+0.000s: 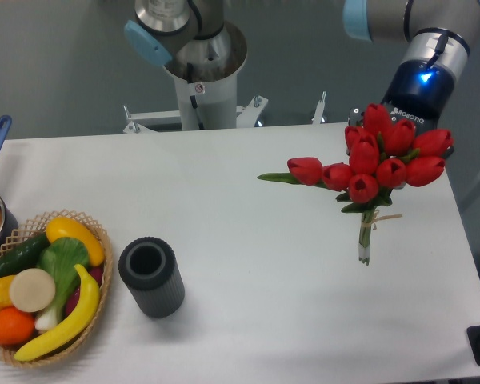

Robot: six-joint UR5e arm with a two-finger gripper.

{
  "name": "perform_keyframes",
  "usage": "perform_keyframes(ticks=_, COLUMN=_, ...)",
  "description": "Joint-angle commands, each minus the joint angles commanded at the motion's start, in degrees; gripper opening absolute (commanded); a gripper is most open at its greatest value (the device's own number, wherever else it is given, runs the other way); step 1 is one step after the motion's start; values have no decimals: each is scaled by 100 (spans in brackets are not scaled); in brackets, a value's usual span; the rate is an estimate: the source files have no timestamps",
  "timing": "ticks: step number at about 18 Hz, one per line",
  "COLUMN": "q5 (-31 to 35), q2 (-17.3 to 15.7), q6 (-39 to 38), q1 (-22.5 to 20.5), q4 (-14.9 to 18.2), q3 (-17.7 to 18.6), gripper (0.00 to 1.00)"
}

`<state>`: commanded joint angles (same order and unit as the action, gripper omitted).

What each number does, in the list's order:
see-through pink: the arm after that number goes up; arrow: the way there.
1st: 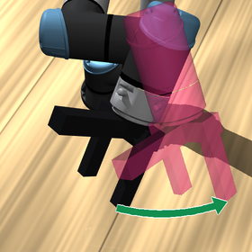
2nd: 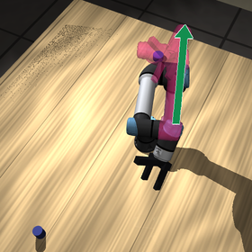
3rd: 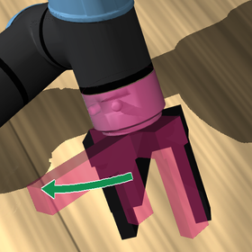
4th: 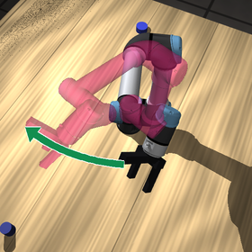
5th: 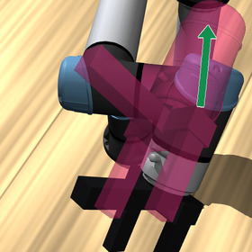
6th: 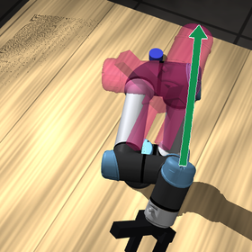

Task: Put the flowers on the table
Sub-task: 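Carry the red tulip bunch in the gripper toward the table surface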

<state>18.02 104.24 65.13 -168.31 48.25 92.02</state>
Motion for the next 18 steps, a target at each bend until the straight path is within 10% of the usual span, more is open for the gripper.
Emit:
perform_keyframes(ticks=6, q5=105, q2=-175, q6=26, q1=-44, q4=35, q3=70, gripper=42)
perform_keyframes(ticks=18, q5=3689, q2=-712, q6=52, q1=17, q4=158, q3=316, gripper=41)
